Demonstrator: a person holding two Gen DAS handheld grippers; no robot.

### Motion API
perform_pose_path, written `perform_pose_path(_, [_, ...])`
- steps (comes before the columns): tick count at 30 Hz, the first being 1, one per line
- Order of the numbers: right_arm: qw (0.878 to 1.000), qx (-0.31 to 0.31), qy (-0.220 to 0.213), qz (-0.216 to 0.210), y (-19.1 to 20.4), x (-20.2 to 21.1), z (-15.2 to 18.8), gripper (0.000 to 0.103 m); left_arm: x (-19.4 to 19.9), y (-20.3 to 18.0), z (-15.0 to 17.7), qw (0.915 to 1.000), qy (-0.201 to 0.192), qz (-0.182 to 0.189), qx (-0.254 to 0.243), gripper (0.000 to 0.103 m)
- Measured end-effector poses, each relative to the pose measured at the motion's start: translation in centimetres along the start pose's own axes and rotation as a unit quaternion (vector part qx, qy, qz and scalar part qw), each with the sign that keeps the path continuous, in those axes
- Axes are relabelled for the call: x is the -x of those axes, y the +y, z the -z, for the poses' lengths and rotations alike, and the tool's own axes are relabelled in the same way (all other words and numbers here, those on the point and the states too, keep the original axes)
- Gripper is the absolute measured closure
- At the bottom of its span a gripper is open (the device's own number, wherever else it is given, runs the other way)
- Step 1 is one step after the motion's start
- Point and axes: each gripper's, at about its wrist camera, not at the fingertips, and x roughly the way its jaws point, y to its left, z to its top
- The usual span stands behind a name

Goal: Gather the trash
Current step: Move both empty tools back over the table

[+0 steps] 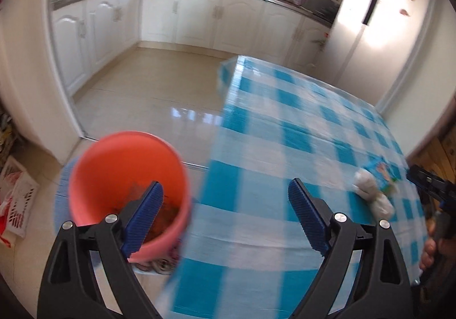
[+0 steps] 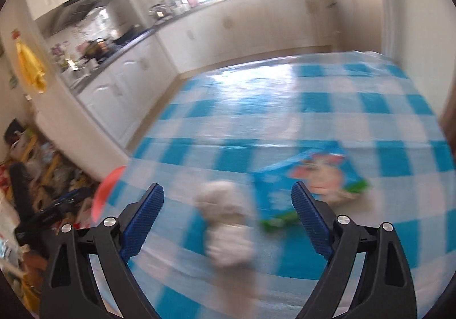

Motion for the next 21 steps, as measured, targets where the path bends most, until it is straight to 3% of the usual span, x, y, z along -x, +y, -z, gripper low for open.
perform_pose_path(4, [0.999, -0.002, 0.007, 0.053, -4.8, 0.5, 0.7, 0.013, -1.0, -4.8, 1.2, 0.9975, 0.035, 0.058, -0.021, 0.013])
perform_pose_path(8, [0.998, -0.003, 0.018, 0.055, -7.4, 0.1, 1.2, 0.013, -1.9, -9.6, 2.2, 0.9928, 0.060, 0.095, -0.042, 0.013])
perform_pose_path(14, [0.999, -0.002, 0.022, 0.034, -9.0, -0.9, 1.0, 0.013, -4.0, -15.7, 3.1, 0.9888, 0.084, 0.103, -0.067, 0.013])
perform_pose_path(21, [0.999, 0.020, 0.032, 0.008, -9.1, -2.3, 0.0, 0.013, -7.4, -19.7, 3.4, 0.9895, 0.094, 0.081, -0.074, 0.013])
